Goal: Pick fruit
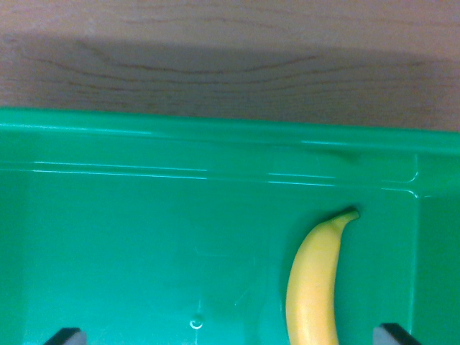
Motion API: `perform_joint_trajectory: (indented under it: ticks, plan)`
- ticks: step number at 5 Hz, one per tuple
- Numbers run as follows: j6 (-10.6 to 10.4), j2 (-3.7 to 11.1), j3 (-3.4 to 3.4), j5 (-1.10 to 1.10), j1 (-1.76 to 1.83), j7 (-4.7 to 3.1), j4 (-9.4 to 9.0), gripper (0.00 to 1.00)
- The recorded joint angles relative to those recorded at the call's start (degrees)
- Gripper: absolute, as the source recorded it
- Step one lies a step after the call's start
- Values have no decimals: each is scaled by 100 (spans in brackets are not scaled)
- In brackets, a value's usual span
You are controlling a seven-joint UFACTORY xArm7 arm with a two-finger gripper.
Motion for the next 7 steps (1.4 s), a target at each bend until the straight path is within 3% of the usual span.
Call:
perform_joint_trajectory:
  ticks: [1, 2, 3, 4, 5, 6, 7]
  plan:
    - [-264, 135, -48, -9, -12, -56, -189, 0]
    - [-264, 135, -48, -9, -12, -56, -189, 0]
    - [-551, 282, -101, -19, -25, -116, -394, 0]
    - [-551, 282, -101, -19, -25, -116, -394, 0]
    - [-806, 413, -148, -28, -37, -170, -576, 0]
    - [-806, 413, -148, -28, -37, -170, -576, 0]
    - [-1069, 548, -196, -38, -49, -226, -764, 0]
